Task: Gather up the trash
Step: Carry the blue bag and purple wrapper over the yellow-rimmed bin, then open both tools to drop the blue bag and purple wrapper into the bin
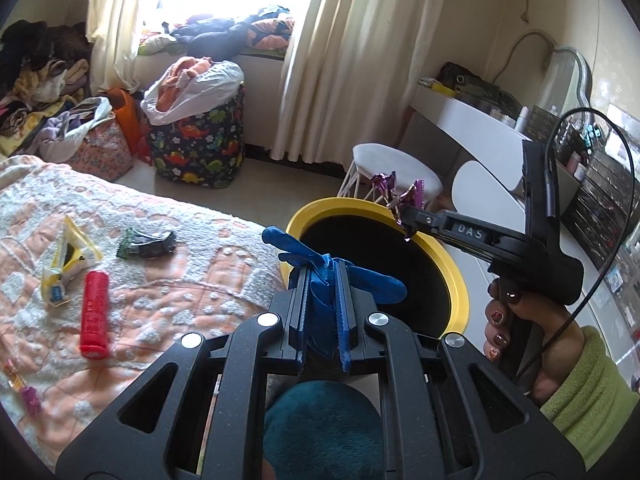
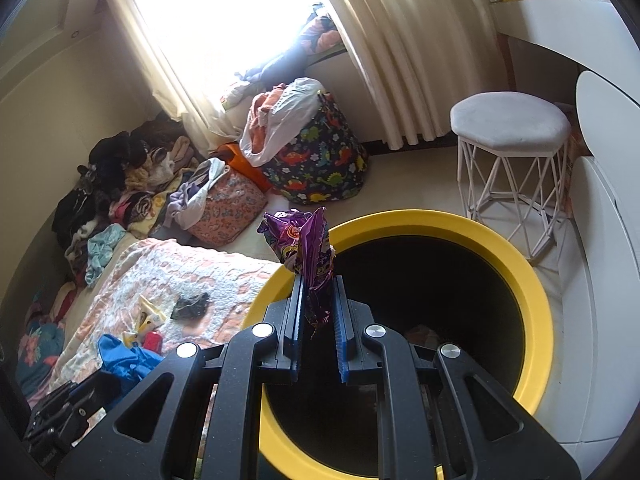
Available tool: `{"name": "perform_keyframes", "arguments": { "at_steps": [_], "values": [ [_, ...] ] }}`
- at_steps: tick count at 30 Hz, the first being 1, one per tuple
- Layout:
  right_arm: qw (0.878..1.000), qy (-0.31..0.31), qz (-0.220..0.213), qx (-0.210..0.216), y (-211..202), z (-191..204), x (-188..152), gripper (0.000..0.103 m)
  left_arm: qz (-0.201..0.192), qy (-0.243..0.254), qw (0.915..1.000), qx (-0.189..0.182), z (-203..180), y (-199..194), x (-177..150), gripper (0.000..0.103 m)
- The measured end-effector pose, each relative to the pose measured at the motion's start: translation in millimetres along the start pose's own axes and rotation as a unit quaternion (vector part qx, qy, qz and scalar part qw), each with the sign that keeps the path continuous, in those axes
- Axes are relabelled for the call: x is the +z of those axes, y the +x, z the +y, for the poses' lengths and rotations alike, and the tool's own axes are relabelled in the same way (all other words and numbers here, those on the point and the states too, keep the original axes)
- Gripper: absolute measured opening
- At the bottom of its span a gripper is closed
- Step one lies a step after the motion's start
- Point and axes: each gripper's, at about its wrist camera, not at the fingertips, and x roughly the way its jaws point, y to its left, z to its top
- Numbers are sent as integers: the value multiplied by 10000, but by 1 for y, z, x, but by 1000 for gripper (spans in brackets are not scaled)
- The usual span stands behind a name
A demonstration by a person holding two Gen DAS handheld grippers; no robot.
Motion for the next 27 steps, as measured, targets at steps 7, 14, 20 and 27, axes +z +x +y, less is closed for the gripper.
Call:
{"name": "perform_keyframes", "arguments": {
  "at_steps": [7, 14, 20, 27],
  "values": [
    [9997, 154, 69, -173, 4, -14, -1, 13, 143, 174, 9997, -111, -12, 16, -6, 7],
    [9987, 374, 140, -330, 8, -30, -3, 13, 319, 354, 9985, -252, -26, 37, -11, 7],
    [9974, 558, 261, -379, 12, -44, -5, 15, 502, 460, 9973, -291, -31, 59, -16, 8],
    [9960, 677, 436, -389, 19, -47, -8, 42, 420, 345, 9982, -266, -26, 65, -14, 53]
  ]
}}
